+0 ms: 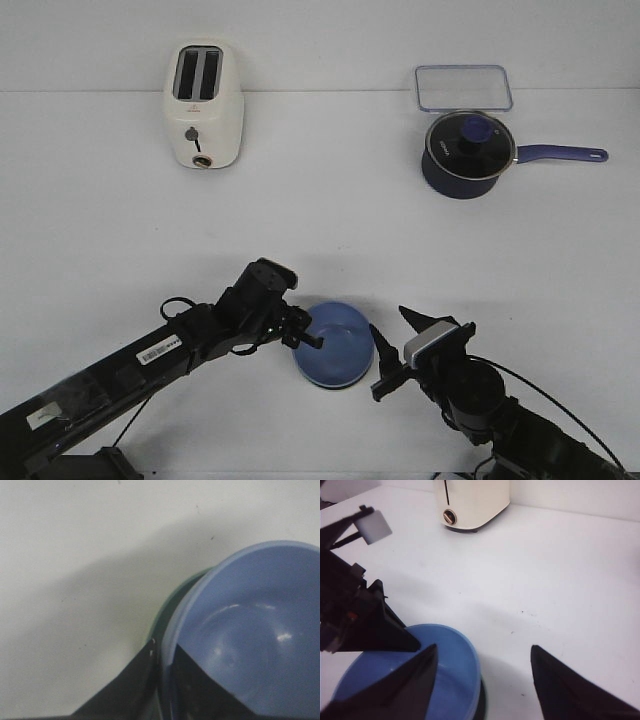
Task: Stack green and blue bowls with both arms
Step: 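Open the left gripper and withdraw it from the stacked bowls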
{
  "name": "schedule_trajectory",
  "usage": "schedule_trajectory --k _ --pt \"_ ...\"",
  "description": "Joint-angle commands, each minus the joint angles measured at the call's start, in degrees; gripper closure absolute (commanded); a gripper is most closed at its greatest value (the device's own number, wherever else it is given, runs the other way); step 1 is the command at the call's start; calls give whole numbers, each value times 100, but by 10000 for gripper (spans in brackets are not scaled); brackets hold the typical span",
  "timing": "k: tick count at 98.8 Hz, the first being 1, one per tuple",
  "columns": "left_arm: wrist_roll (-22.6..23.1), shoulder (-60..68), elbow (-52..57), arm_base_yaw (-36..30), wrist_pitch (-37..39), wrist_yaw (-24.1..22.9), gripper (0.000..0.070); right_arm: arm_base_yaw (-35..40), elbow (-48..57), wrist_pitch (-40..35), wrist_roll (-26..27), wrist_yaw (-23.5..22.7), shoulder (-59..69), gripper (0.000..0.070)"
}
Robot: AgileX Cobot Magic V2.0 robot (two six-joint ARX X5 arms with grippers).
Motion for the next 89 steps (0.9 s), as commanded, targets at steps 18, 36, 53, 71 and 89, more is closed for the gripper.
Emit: schedule_trajectory --k 18,36,53,71,89 --pt "-35 13 83 -61 35 -15 353 52 -2 59 -50 17 28 312" --pt "127 -463 83 55 55 -17 353 52 -2 59 -76 22 26 312" --pt "542 -1676 79 295 -177 -516 353 52 -2 59 -181 39 -109 312" --pt "721 -2983 -601 356 -118 -1539 353 52 -2 33 -199 39 -348 312" --pt "492 -3825 -1768 361 258 -1947 361 55 -2 -192 -195 37 -389 312"
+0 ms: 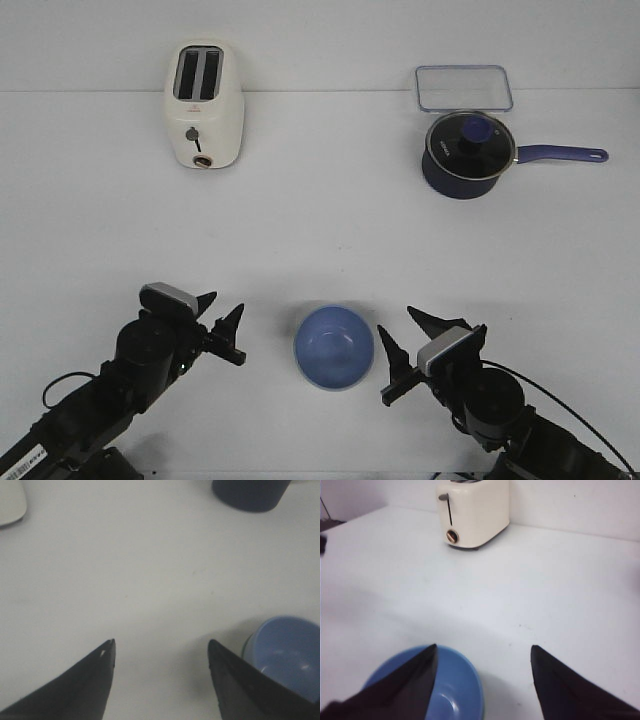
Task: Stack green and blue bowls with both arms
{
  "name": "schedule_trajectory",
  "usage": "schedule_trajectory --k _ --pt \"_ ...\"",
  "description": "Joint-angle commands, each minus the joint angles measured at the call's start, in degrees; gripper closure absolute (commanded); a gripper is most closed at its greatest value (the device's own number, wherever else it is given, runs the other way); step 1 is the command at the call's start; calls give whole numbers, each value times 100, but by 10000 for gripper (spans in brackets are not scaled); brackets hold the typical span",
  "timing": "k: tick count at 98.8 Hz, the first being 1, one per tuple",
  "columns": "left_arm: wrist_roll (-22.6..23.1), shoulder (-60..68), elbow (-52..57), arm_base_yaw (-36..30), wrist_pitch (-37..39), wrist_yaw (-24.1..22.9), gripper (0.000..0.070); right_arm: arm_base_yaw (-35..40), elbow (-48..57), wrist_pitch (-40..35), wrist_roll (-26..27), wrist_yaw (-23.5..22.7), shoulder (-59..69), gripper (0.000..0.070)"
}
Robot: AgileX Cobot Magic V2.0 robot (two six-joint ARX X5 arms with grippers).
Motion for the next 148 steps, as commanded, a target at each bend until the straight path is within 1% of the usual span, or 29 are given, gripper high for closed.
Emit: schedule_trajectory --k 1,5,7,9,11,14,16,17,21,34,42,77,88,90,92,97,104,115,128,137,148 --pt "-98 -83 -249 -35 188 -33 362 52 -2 -46 -48 22 33 312" --pt "-107 -166 -391 -37 249 -33 380 52 -2 -94 -48 22 44 316" --pt "-109 -190 -444 -37 273 -33 415 52 -2 -116 -48 22 44 332" --pt "-109 -199 -479 -37 284 -33 475 55 -2 -125 -48 22 44 373" --pt "-111 -197 -494 -37 282 -33 563 52 -2 -127 -48 22 46 440" --pt "-120 -195 -498 -37 269 -33 700 52 -2 -127 -50 22 46 581" --pt "-136 -188 -498 -37 273 -33 700 55 -2 -127 -50 22 46 685" --pt "-142 -181 -498 -37 286 -31 685 52 -2 -127 -52 20 44 700" --pt "-149 -173 -498 -37 313 -31 693 52 -2 -122 -55 22 44 686" --pt "-120 -192 -498 -37 341 -31 684 52 -2 -125 -57 22 44 688" --pt "-120 -227 -498 -37 343 -31 685 55 -2 -155 17 -7 37 688" --pt "-120 -308 -498 -37 350 -31 685 52 2 -90 7 -20 28 688" --pt "-120 -546 -498 7 339 -31 685 52 2 -87 7 -20 31 688" --pt "-48 -610 -501 37 334 -28 685 52 2 -87 7 -20 31 688" --pt "164 -684 -509 79 337 -42 685 52 2 -87 7 -20 31 688" --pt "597 -903 -549 260 321 -33 685 52 2 -87 9 -20 31 688" --pt "813 -1300 -715 669 387 -28 685 52 2 -87 9 -20 31 688" --pt "890 -2041 -1300 1681 831 -31 685 52 2 -83 9 -20 28 688" --pt "905 -2955 -2288 2826 1370 -24 685 52 2 -81 9 -20 31 688" --pt "1043 -3499 -2962 3316 1606 61 685 52 2 -79 7 -20 31 688" --pt "1211 -3974 -3569 3661 1676 315 685 52 2 -79 9 -20 28 688"
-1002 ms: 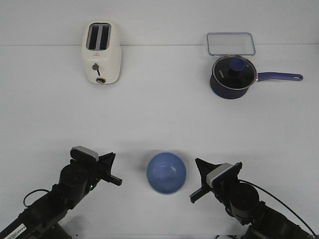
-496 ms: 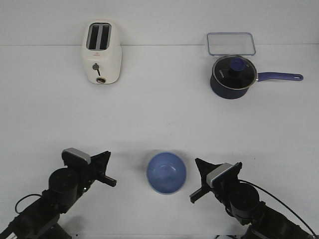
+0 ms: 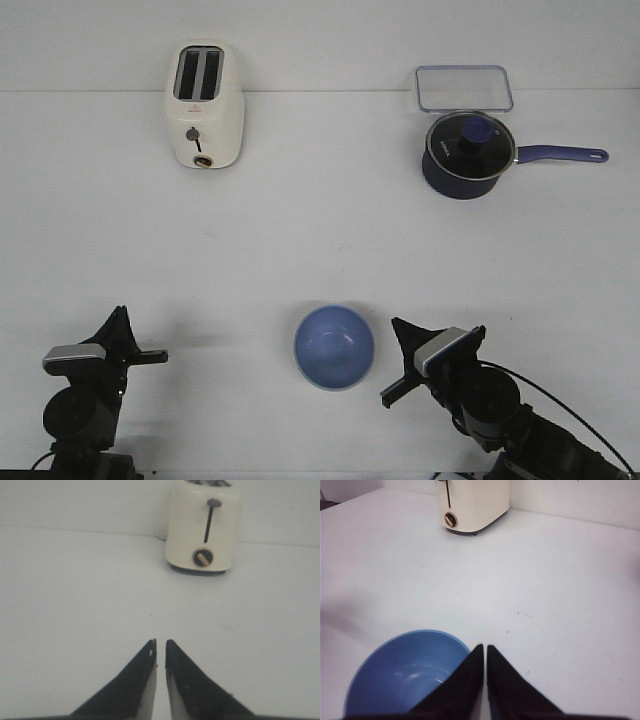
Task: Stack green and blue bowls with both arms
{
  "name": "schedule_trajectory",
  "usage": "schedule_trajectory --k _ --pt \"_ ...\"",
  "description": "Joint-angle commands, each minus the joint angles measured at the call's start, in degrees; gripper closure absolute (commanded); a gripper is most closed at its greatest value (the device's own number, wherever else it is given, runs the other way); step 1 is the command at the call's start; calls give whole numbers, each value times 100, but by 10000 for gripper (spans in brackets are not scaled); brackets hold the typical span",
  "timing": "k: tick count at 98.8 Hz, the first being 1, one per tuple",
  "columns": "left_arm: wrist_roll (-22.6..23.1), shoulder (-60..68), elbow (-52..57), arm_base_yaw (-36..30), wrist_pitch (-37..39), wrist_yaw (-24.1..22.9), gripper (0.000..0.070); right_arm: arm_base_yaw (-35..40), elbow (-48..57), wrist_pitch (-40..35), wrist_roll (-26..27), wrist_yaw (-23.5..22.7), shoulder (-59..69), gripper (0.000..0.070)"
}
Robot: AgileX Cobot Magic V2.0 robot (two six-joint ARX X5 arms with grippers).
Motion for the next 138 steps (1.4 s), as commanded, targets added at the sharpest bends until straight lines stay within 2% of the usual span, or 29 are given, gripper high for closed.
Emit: schedule_trajectory --k 1,20,107,110,117,123,130,138 --pt "227 -203 -254 118 92 125 685 52 2 96 22 -2 20 688" --pt "201 -621 -782 229 111 125 685 52 2 96 20 -2 20 688" --pt "153 -625 -774 229 136 157 685 11 4 87 -50 0 -11 688" --pt "153 -625 -774 229 136 157 685 -74 2 87 -127 -13 -57 688" --pt "153 -625 -774 229 136 157 685 -487 -44 103 -739 -85 -225 688" --pt "153 -625 -774 229 133 157 685 -1093 -234 278 -933 -387 -468 688" --pt "153 -625 -774 229 133 155 685 -2031 -658 678 -1029 -975 -898 688" --pt "153 -625 -774 229 133 157 685 -2975 -1176 946 -1043 -1340 -1419 688"
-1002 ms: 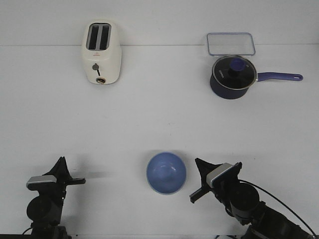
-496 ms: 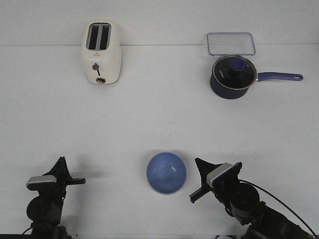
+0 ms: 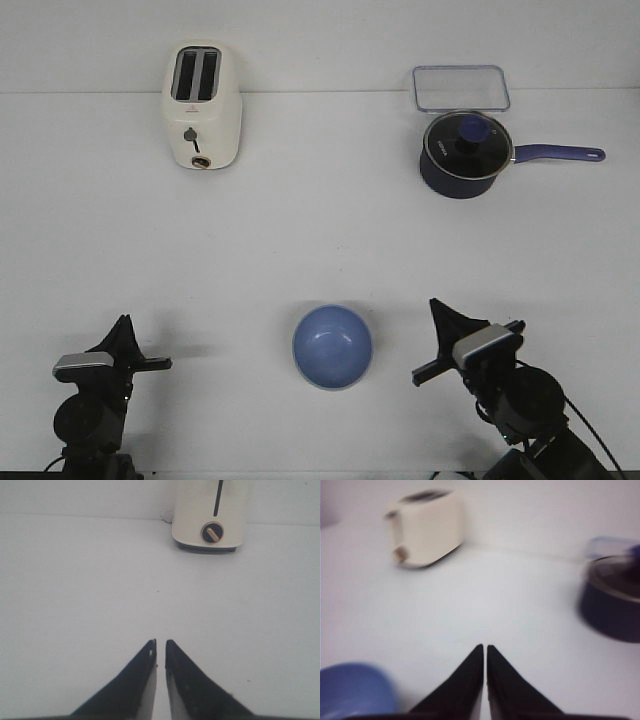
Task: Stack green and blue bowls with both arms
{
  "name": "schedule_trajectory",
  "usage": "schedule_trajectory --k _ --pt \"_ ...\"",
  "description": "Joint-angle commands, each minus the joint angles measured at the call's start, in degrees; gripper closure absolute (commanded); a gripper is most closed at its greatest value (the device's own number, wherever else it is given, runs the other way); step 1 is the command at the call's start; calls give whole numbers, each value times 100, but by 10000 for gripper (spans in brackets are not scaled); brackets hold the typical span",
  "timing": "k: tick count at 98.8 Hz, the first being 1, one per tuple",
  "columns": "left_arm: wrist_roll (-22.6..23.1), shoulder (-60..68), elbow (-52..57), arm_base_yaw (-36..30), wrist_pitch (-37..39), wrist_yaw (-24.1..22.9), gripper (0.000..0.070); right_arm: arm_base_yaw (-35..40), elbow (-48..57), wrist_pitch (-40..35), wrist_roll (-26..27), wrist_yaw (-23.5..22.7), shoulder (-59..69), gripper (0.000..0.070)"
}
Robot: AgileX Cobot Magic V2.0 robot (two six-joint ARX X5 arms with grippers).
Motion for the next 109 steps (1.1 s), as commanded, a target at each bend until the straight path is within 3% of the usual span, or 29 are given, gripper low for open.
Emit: schedule_trajectory --k 1,14,28,47,109 --pt "24 -9 -116 -4 57 24 685 -887 -433 192 -212 -304 -391 688" --pt "24 -9 -116 -4 57 24 685 -2142 -1222 269 -157 -332 -1241 688" --pt "24 -9 -116 -4 57 24 685 -2719 -1803 273 -175 -297 -1742 688" --pt "24 -9 -116 -4 57 24 685 -2804 -2341 262 -166 -299 -2081 688" --pt "24 -7 -116 -4 57 24 685 -2809 -2330 356 -214 -304 -2170 688"
